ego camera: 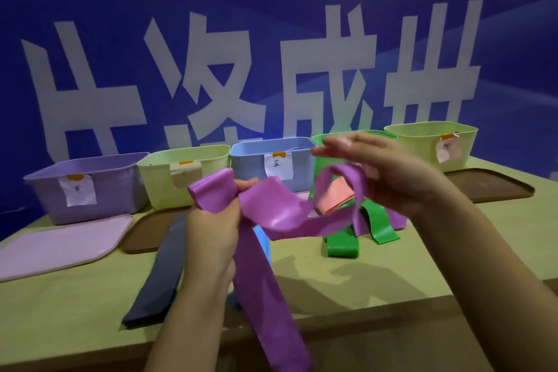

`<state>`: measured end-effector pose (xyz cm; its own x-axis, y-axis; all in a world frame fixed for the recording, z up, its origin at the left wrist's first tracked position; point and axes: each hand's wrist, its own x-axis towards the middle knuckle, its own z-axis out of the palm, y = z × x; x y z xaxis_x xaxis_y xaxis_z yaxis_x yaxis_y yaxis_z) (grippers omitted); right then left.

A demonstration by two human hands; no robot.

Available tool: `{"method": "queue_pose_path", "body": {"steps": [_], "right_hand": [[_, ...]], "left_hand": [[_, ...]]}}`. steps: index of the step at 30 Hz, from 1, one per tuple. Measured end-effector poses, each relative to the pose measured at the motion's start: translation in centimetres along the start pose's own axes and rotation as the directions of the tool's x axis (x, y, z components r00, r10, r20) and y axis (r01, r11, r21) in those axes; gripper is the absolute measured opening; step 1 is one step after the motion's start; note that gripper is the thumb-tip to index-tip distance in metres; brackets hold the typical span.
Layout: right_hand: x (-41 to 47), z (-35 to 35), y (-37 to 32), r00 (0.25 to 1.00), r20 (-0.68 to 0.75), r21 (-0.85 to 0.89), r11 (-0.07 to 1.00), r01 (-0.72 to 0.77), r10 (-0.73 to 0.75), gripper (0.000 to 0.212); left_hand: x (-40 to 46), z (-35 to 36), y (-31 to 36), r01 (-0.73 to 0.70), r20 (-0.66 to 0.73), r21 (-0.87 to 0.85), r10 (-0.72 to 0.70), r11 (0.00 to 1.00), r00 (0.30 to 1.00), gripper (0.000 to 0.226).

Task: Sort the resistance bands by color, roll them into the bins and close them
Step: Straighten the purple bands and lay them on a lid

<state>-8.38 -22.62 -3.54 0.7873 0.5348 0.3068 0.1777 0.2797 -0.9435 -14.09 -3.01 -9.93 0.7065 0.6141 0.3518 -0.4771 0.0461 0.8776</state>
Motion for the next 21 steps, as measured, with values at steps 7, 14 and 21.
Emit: {"method": "queue_pose_path", "body": {"steps": [7,14,21], "right_hand": [[-3.0,-1.9,4.8,0.992,-0.118,-0.607,0.788,-0.104,0.041,0.013],[-1.8,-0.5,4.6,0.944,-0.247,-0.679,0.734,-0.009,-0.217,0.049],[-0.8,3.8,4.0,1.000,0.027,-0.154,0.988,0.015,-0.011,0.063]], "left_hand": [[-1.2,-0.7,1.7,-0.144,0.062,-0.003,0.144,0.990,0.988,0.024],[-3.0,0.2,3.0,-0.193,0.246,-0.115,0.216,0.974,0.945,0.035],[-3.5,0.2,2.5,-0.202,0.380,-0.052,0.206,0.978,0.902,0.017]]}}
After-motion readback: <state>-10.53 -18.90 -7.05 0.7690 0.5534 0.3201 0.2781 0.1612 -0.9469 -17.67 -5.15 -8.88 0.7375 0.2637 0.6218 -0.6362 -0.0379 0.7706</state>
